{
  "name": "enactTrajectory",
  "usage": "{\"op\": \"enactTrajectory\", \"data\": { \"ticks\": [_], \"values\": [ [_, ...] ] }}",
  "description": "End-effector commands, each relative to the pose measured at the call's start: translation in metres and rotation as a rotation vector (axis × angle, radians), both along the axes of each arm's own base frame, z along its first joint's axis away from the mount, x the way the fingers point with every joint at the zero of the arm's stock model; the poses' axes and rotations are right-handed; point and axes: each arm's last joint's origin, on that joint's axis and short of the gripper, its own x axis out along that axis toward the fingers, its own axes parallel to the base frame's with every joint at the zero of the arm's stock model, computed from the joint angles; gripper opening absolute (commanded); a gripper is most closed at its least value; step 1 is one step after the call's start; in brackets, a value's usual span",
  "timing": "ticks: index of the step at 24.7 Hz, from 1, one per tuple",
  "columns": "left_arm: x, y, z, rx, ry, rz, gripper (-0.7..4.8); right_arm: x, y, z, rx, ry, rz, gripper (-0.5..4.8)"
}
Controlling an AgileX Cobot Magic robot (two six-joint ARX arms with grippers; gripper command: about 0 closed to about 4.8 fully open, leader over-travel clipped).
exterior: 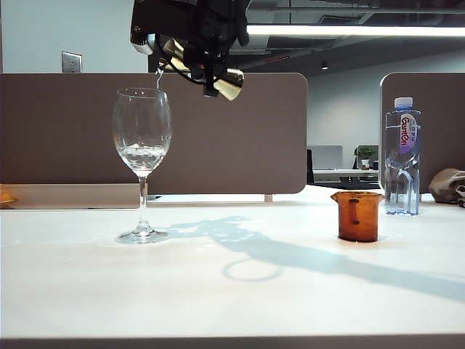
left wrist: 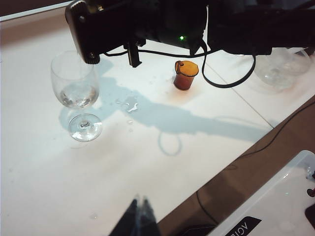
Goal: Pick up the small amber measuring cup and pour the water in it into the jigger, then pick up the jigger and pour the water in it into the wine glass.
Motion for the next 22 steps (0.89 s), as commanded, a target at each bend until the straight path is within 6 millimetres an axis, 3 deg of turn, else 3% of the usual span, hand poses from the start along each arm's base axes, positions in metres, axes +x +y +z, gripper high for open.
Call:
{"op": "enactTrajectory", "data": {
  "ticks": [1, 6, 18, 22],
  "values": [
    [0.000, 0.000, 0.002, -0.004, -0.016, -0.002, -0.02, -0.001, 0.000, 0.011, -0.038, -0.090, 0.017, -0.01],
    [0.000, 0.000, 0.002, -0.004, -0.016, -0.002, -0.02, 0.000, 0.001, 0.022, -0.027, -0.198, 0.028, -0.01],
    [0.000, 0.000, 0.002, -0.004, -0.016, -0.002, -0.02, -0.004, 0.007, 0.031, -0.183, -0.390, 0.201, -0.01],
    [0.000, 0.000, 0.002, -0.004, -0.016, -0.002, -0.02, -0.003, 0.005, 0.031, 0.002, -0.291, 0.120, -0.01]
  ]
}}
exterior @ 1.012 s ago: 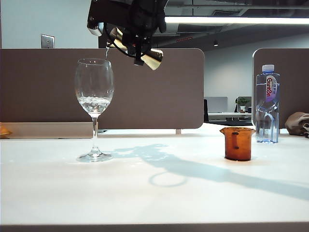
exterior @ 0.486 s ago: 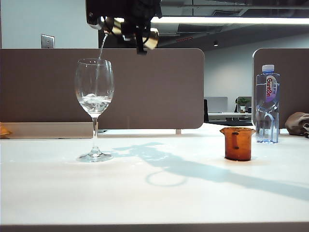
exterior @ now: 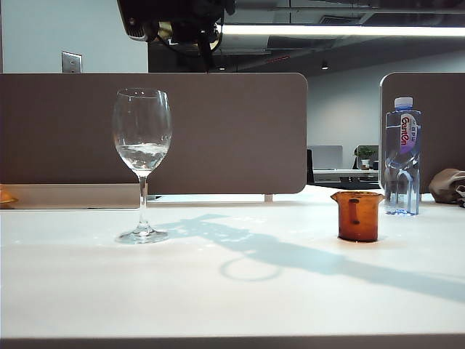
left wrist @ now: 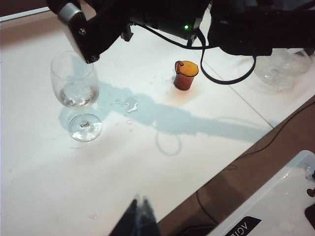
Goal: Pick up the small amber measuring cup and pour the water in it into the jigger, then pick up the jigger and pour the water in it into the wine glass.
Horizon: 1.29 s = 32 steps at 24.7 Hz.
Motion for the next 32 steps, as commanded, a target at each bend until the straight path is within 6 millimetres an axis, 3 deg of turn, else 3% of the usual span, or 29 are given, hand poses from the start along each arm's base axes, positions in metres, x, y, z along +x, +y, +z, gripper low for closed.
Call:
{"op": "enactTrajectory", "data": {
  "ticks": [1, 7, 9, 13, 18, 26, 32],
  "values": [
    [0.000, 0.000, 0.001, -0.004, -0.016, -0.002, -0.02, -0.002, -0.002, 0.008, 0.236, 0.081, -0.074, -0.01],
    [0.000, 0.000, 0.001, -0.004, -0.016, -0.003, -0.02, 0.007, -0.017, 0.009, 0.642, 0.245, -0.255, -0.01],
    [0.000, 0.000, 0.002, -0.004, -0.016, -0.002, -0.02, 0.006, -0.037, 0.001, 0.847, 0.375, -0.258, -0.01],
    [0.000, 0.000, 0.001, -0.004, -0.016, -0.002, -0.02, 0.001, -0.059, -0.022, 1.057, 0.558, -0.200, -0.01],
    [0.000, 0.000, 0.001, -0.004, -0.016, -0.002, -0.02, -0.003, -0.083, -0.074, 1.351, 0.747, -0.102, -0.01],
    [0.001, 0.000, 0.001, -0.003, -0.015, -0.002, -0.02, -0.014, -0.099, -0.135, 1.431, 0.848, -0.055, -0.01],
    [0.001, 0.000, 0.001, -0.003, -0.015, -0.002, -0.02, -0.013, -0.097, -0.161, 1.504, 0.966, -0.085, -0.01]
  ]
}}
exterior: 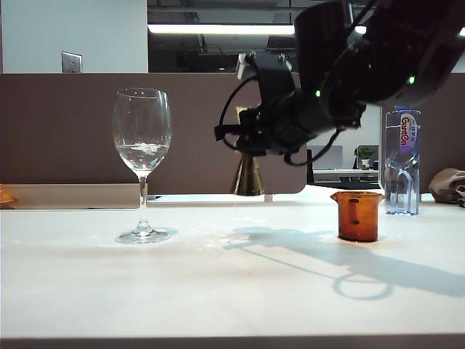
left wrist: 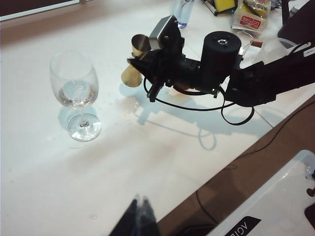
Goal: Pick up the small amber measuring cup and pour the water in it into the jigger, then pick up the jigger and pour the water in it into the wine glass.
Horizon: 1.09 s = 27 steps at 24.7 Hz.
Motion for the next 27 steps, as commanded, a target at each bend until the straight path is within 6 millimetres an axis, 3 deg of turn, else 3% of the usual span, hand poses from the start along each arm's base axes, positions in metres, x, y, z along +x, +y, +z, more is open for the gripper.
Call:
{"op": "enactTrajectory", "data": {
  "ticks": [1, 11, 24, 26, 27],
  "values": [
    [0.000, 0.000, 0.002, -0.004, -0.017, -0.002, -0.02, 0.002, 0.002, -0.002, 0.095, 0.017, 0.001, -0.01],
    [0.000, 0.000, 0.001, -0.004, -0.016, -0.002, -0.02, 0.005, 0.004, -0.026, 0.069, 0.092, -0.010, -0.01],
    [0.000, 0.000, 0.001, -0.004, -0.016, -0.002, -0.02, -0.004, -0.003, -0.042, 0.026, 0.135, -0.039, 0.00],
    [0.000, 0.000, 0.001, -0.004, -0.016, -0.002, -0.02, -0.004, -0.004, -0.043, 0.021, 0.141, -0.039, 0.34],
    [0.000, 0.000, 0.001, -0.004, -0.016, -0.002, -0.02, -0.004, -0.004, -0.043, 0.021, 0.142, -0.040, 1.29]
  ]
}}
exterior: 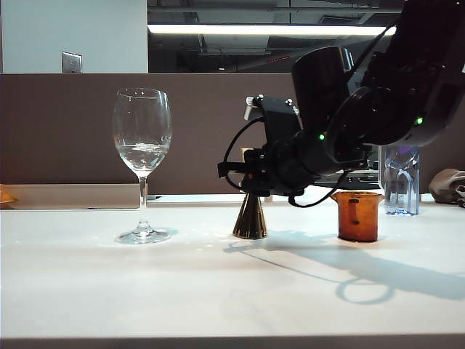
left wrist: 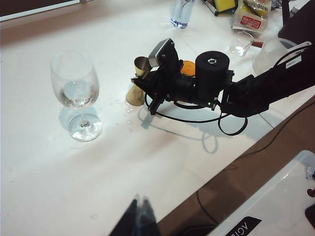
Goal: Pick up the small amber measuring cup and pour the water in it into the jigger, then pick up the jigger and pour the water in it into the wine glass.
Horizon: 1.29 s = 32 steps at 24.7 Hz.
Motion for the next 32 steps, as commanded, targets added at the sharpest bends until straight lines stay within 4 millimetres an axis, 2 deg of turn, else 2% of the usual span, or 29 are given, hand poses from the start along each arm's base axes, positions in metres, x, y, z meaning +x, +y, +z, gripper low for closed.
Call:
{"op": "enactTrajectory", "data": {
  "ticks": [1, 3, 4, 5, 6, 11, 18, 23, 24, 26, 27, 28, 29, 30, 32],
  "values": [
    [0.000, 0.000, 0.001, -0.004, -0.016, -0.002, -0.02, -0.001, 0.000, 0.001, -0.001, 0.000, -0.001, 1.74],
    [0.000, 0.000, 0.001, -0.004, -0.016, -0.002, -0.02, -0.001, 0.001, 0.002, 0.000, -0.001, -0.001, 1.76],
    [0.000, 0.000, 0.001, -0.004, -0.016, -0.002, -0.02, -0.001, 0.001, 0.002, 0.000, -0.002, -0.001, 2.10],
    [0.000, 0.000, 0.002, -0.004, -0.016, -0.002, -0.02, -0.001, 0.001, 0.002, 0.000, -0.001, 0.000, 2.79],
    [0.000, 0.000, 0.001, -0.004, -0.016, -0.002, -0.02, -0.001, 0.001, 0.002, 0.000, -0.001, 0.000, 3.08],
    [0.000, 0.000, 0.001, -0.004, -0.016, -0.002, -0.02, -0.004, 0.003, 0.004, -0.007, 0.010, 0.007, 3.90],
    [0.000, 0.000, 0.001, -0.004, -0.016, -0.002, -0.02, -0.024, -0.002, 0.013, -0.015, 0.010, -0.024, 3.92],
    [0.000, 0.000, 0.001, -0.004, -0.016, -0.002, -0.02, -0.059, -0.017, 0.022, 0.003, 0.014, -0.010, 3.87],
    [0.000, 0.000, 0.001, -0.004, -0.016, -0.002, -0.02, -0.075, -0.022, 0.027, 0.006, 0.006, 0.001, 3.62],
    [0.000, 0.000, 0.002, -0.004, -0.016, -0.002, -0.02, -0.101, -0.033, 0.037, 0.017, -0.013, 0.013, 3.55],
    [0.000, 0.000, 0.001, -0.004, -0.015, -0.003, -0.02, -0.116, -0.040, 0.044, 0.019, -0.012, 0.027, 3.33],
    [0.000, 0.000, 0.002, -0.004, -0.016, -0.002, -0.02, -0.125, -0.045, 0.047, 0.015, -0.006, 0.040, 2.70],
    [0.000, 0.000, 0.001, -0.004, -0.016, -0.002, -0.02, -0.138, -0.051, 0.051, 0.005, 0.004, 0.051, 1.14],
    [0.000, 0.000, 0.002, -0.004, -0.016, -0.003, -0.02, -0.148, -0.059, 0.054, -0.006, 0.018, 0.058, 0.10],
    [0.000, 0.000, 0.001, -0.004, -0.016, -0.002, -0.02, -0.155, -0.065, 0.057, -0.019, 0.034, 0.058, 0.08]
  ]
}}
